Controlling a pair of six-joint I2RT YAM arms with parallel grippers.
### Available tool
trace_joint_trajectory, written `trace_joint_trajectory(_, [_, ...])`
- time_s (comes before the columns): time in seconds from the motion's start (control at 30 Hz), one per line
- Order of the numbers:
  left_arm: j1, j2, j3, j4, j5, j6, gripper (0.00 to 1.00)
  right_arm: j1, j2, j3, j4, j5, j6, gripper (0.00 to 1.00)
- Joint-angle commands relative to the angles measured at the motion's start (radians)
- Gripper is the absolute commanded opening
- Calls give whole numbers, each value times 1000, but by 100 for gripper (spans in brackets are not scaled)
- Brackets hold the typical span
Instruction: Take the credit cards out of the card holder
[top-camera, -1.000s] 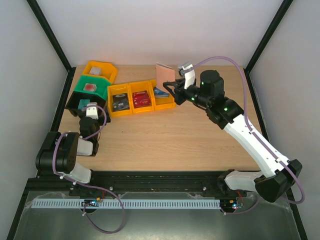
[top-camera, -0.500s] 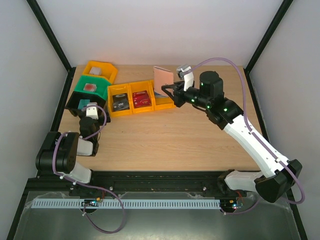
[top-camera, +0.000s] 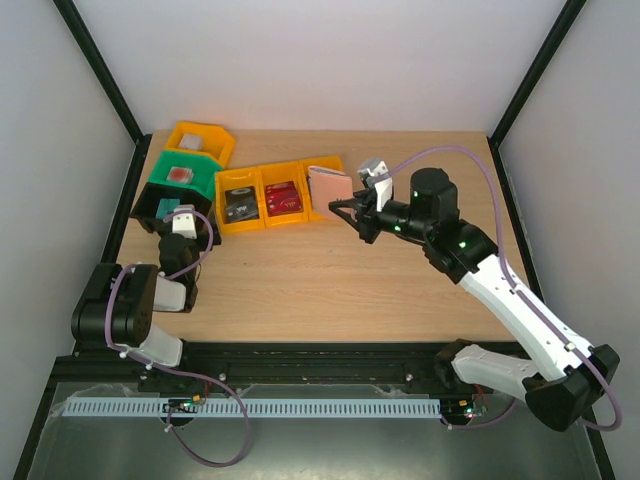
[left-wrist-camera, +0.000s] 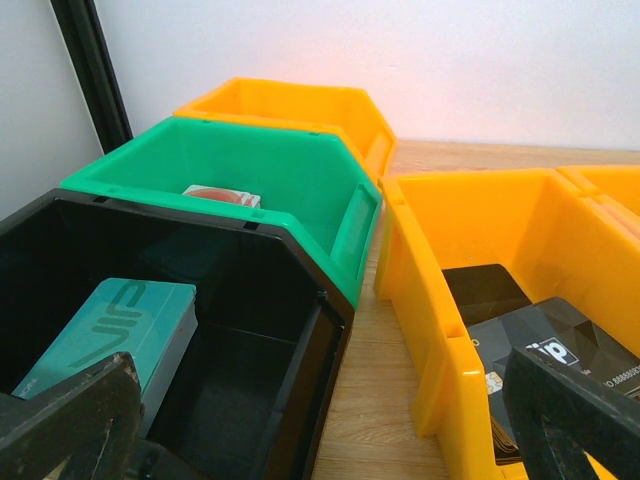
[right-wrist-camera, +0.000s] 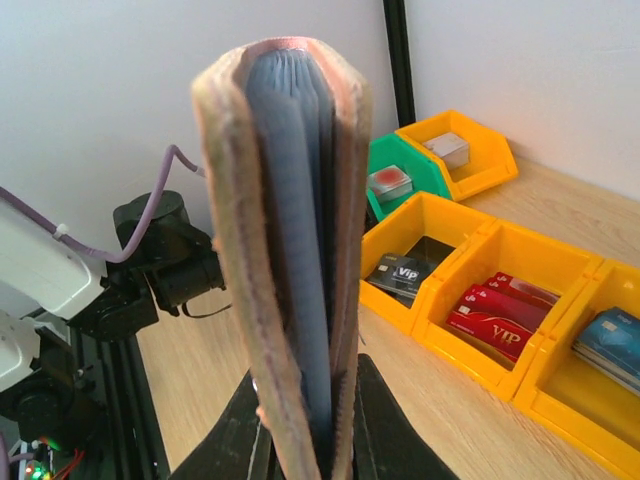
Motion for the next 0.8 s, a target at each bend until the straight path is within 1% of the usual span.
trace_joint_trajectory(0.0, [5,-4,12,44,11,-4,100,-4,26,9,60,-59,-14,2])
trace_joint_trajectory(0.07, [5,-49,-5,48,100,37,99,-4,30,-6,89,-67,6,2])
trace_joint_trajectory(0.1, [6,-87,-14,30,191,69,99,-4,32,-7,94,-70,12,2])
trace_joint_trajectory(0.2, [8,-209,-16,-108,480,186,99,-4,45,3,93,-88,26,2])
trace_joint_trajectory(0.23, [9,-242,-9,-147,497,190,99,-4,50,5,91,-95,29,2])
trace_joint_trajectory(0.3, [12,-330,14,-236,471,135,99,-4,58,6,97,-108,38,2])
trace_joint_trajectory(0.33, [14,-367,37,-305,482,114,99,-4,62,4,103,-118,44,2])
trace_joint_trajectory(0.37, [13,-409,67,-390,524,108,99,-4,66,5,108,-129,51,2])
trace_joint_trajectory(0.5, [3,-503,247,-757,799,104,99,-3,83,7,137,-171,86,2])
trace_joint_trajectory(0.53, [-7,-515,285,-828,843,79,99,-2,84,2,159,-184,101,2])
trace_joint_trajectory(0.57, [-24,-532,318,-867,865,22,99,-1,83,-9,185,-198,117,2])
trace_joint_trajectory(0.67, [-95,-610,325,-858,943,-109,99,17,90,-32,256,-230,157,2])
trace_joint_trajectory(0.77, [-198,-677,327,-778,999,-197,99,65,114,-14,245,-220,135,1])
